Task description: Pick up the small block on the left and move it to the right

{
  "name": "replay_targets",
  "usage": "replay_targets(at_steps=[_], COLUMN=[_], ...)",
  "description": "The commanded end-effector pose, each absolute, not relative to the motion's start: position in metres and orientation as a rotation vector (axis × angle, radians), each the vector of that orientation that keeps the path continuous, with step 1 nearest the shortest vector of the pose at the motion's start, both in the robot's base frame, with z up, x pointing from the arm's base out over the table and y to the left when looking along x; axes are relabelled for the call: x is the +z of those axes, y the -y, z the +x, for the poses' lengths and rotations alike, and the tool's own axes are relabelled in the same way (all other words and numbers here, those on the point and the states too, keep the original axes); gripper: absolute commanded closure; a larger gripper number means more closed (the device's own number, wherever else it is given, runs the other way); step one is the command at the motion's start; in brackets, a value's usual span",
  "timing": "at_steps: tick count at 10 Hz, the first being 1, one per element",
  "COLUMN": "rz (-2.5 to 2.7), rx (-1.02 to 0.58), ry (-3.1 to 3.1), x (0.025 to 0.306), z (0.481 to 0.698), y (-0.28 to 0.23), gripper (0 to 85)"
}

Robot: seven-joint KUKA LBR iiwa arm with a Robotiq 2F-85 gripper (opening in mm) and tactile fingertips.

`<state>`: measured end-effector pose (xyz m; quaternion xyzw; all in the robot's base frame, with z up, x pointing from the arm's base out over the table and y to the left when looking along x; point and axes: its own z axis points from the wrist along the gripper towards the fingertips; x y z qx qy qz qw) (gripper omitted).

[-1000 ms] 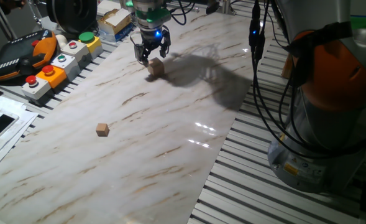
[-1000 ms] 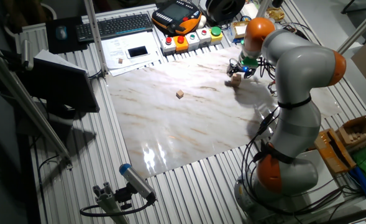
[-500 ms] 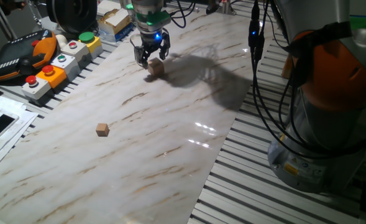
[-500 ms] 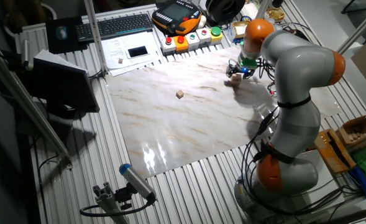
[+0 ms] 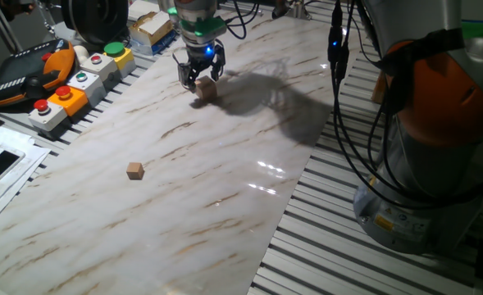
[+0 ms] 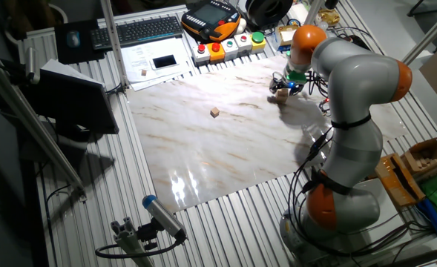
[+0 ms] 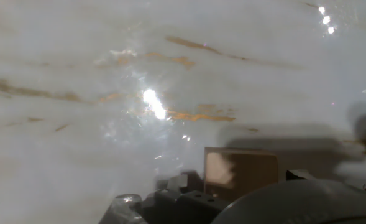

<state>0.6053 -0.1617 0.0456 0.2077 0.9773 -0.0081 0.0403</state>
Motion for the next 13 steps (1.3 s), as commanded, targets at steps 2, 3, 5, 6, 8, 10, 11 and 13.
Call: replay_targets(at_steps=[2, 3, 5, 6, 8, 10, 11, 13], rz=[0.662, 0.671, 0.687, 0.689, 0.671, 0.639, 0.618, 0.604], rx=[-0.024, -0.021, -0.030, -0.032, -0.028, -0.022, -0.018, -0.018], ry=[-2.991, -2.990, -2.985, -2.984, -2.989, -2.995, -3.007, -3.010], x=[0.045, 0.045, 0.045, 0.044, 0.043, 0.045, 0.047, 0.055], z=[0.605, 0.604, 0.604, 0.604, 0.604, 0.604, 0.605, 0.606], y=[0.164, 0.164, 0.164, 0.164, 0.165, 0.165, 0.167, 0.166], gripper=[8.0, 8.7, 10.7, 15.3, 30.0, 57.7, 75.0, 84.3])
